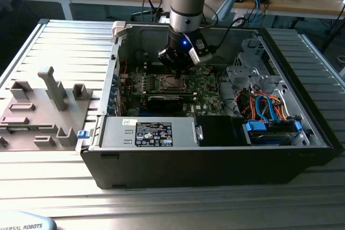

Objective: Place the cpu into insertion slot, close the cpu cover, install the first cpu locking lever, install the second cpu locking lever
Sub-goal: 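Install the first cpu locking lever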

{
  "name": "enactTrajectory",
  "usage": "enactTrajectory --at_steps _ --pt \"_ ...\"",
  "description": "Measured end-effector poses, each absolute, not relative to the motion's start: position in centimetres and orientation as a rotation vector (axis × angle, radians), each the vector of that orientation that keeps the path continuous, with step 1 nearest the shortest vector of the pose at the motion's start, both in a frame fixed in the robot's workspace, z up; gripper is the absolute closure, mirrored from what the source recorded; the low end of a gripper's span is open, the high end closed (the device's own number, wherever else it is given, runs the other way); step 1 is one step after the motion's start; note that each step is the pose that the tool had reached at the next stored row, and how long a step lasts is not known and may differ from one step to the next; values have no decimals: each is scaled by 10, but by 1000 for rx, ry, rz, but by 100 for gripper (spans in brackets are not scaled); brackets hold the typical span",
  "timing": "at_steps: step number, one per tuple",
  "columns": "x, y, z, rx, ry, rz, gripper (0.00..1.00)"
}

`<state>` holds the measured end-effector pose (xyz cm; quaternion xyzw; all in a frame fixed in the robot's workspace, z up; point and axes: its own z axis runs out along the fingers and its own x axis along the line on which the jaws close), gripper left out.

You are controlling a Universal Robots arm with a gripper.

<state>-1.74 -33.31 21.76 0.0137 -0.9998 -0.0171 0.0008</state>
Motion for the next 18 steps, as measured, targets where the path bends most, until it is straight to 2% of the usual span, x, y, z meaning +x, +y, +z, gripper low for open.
enactTrajectory --at_steps 18 --pt "-17 -334 225 43 -3139 -50 89"
